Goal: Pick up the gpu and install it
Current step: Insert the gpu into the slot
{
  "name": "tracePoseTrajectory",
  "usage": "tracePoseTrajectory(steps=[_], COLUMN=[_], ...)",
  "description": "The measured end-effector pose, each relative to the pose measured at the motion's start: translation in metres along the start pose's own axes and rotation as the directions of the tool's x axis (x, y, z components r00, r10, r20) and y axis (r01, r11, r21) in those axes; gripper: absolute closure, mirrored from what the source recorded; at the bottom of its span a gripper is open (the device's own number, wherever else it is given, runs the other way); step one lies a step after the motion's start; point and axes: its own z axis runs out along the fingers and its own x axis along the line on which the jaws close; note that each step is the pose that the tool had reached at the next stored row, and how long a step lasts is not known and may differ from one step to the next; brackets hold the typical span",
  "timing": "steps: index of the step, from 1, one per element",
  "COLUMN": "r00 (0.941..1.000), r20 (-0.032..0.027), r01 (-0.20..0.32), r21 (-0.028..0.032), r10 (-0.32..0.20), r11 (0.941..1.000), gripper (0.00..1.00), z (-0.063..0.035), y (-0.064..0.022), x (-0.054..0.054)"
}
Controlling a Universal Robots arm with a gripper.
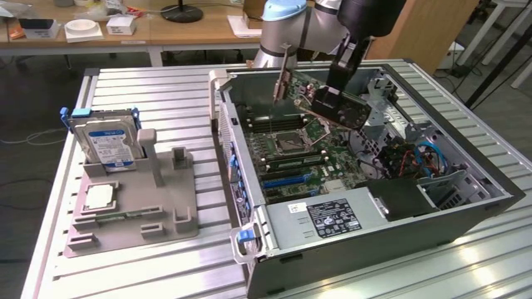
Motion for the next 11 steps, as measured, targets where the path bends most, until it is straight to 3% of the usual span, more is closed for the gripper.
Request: tracePoseTrajectory(steps=[6, 11], r00=[0.9975, 0.9915], r20=[-0.0028, -0.0046], r01=[0.071, 0.13], r21=[0.0014, 0.002], r10=[-0.071, -0.13], r11=[0.9975, 0.9915], gripper=[0.74, 0.74], z=[-0.0001, -0.0002], y=[-0.002, -0.0033], x=[-0.0018, -0.003])
